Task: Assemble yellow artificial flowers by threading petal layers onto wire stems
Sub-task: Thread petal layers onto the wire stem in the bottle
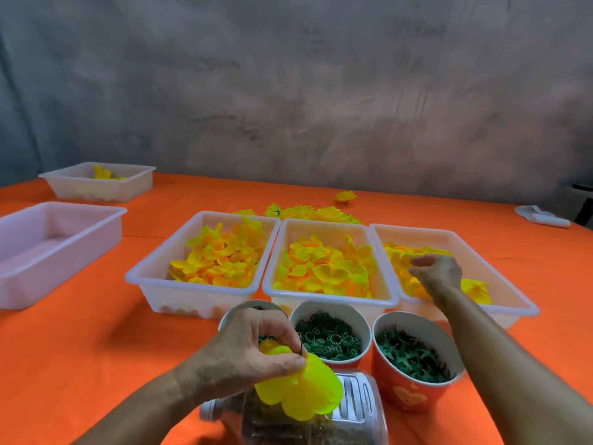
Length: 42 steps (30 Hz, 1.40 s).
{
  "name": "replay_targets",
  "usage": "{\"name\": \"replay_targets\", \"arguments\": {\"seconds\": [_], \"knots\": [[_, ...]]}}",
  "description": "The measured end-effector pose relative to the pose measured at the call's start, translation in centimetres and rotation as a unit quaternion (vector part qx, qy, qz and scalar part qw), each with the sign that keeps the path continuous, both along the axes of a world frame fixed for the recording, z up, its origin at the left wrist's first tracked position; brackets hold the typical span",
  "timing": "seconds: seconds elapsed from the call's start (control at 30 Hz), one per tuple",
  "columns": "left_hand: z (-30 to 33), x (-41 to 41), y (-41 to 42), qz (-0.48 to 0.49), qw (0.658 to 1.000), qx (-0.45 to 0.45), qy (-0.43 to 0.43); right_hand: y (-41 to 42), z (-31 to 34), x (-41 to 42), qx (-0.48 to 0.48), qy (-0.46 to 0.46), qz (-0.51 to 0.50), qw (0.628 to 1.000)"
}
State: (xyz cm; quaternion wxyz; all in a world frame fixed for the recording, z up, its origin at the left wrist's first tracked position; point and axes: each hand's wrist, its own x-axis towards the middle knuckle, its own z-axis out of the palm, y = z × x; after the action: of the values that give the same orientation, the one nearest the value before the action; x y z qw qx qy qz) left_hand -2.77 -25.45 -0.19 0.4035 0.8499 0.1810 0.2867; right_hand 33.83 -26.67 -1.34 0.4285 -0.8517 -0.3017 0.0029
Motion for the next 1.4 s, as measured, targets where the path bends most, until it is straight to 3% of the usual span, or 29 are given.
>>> {"name": "replay_targets", "arguments": {"seconds": [0.07,0.23,0.37,0.43,0.67,0.87,1.13,1.4], "knots": [[-0.1,0.0,0.1,-0.002,1.0,-0.007,-0.003,-1.0,0.2,0.6,0.005,-0.019,-0.027,0.999],[-0.3,0.1,0.1,-0.001,1.0,-0.022,-0.018,-2.7,0.4,2.0,-0.028,-0.003,0.047,0.998],[-0.4,0.2,0.3,-0.001,1.0,-0.025,-0.018,-3.1,0.6,2.6,-0.247,-0.047,0.019,0.968],[-0.3,0.2,0.2,0.0,1.0,-0.026,-0.018,-3.0,0.4,2.5,-0.278,-0.046,0.004,0.96],[-0.2,0.2,0.1,0.0,1.0,-0.02,-0.019,-3.2,-0.1,1.3,-0.179,-0.06,-0.01,0.982],[-0.4,0.3,0.4,-0.01,0.999,-0.023,-0.026,-4.0,-0.6,0.0,-0.23,-0.082,0.024,0.969],[-0.4,0.3,1.4,-0.029,0.999,-0.025,-0.003,-3.8,-2.1,-3.3,-0.244,-0.233,-0.03,0.941],[0.6,0.2,1.6,-0.059,0.997,-0.047,0.022,-4.7,-2.3,-3.9,-0.163,-0.216,0.0,0.963]]}}
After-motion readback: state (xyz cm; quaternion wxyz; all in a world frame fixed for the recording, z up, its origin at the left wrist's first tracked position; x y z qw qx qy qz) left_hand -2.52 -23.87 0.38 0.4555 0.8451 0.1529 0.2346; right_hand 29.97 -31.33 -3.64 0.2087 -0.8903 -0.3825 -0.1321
